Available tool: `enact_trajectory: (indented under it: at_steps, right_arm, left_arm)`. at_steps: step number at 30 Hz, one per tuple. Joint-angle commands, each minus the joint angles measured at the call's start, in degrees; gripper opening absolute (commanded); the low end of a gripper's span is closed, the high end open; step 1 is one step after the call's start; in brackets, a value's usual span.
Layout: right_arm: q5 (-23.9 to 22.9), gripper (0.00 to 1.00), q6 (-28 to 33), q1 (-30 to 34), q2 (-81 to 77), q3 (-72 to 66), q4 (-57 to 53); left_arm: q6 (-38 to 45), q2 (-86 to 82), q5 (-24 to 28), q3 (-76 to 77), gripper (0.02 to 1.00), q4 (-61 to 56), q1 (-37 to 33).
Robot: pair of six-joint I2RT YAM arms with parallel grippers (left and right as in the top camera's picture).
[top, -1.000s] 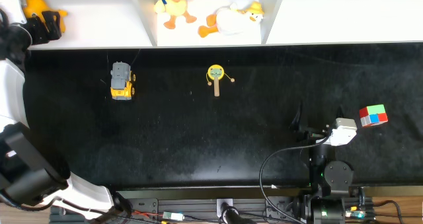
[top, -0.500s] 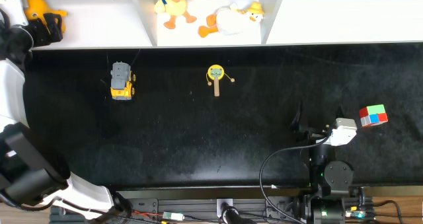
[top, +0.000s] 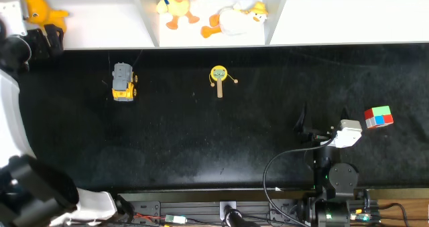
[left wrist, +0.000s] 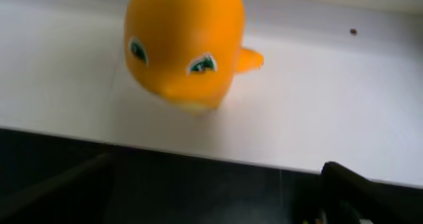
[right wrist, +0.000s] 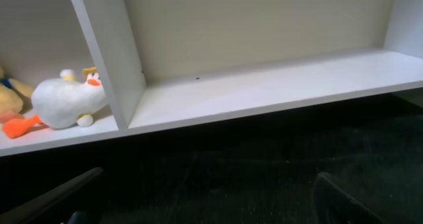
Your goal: Store Toys
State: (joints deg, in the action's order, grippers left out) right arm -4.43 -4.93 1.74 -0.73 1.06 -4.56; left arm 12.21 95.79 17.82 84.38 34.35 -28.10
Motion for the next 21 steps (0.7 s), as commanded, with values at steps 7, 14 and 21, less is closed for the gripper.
enact_trajectory:
  at_steps: [7, 14, 21]
  right_arm:
    - [0.37, 0.996, -0.44, 0.11, 0.48, -0.79, 0.28]
    - [0.37, 0.996, -0.44, 0.11, 0.48, -0.79, 0.28]
    - [0.37, 0.993, -0.44, 0.11, 0.48, -0.79, 0.28]
  left_arm:
    - [1.20, -13.53, -0.37, -11.58, 0.998, 1.40, 0.66]
    - [-3.19, -23.98, -0.35, -27.54, 0.998, -5.97, 4.96]
    - [-11.10, -26.99, -1.60, -38.29, 0.998, -12.66, 12.90]
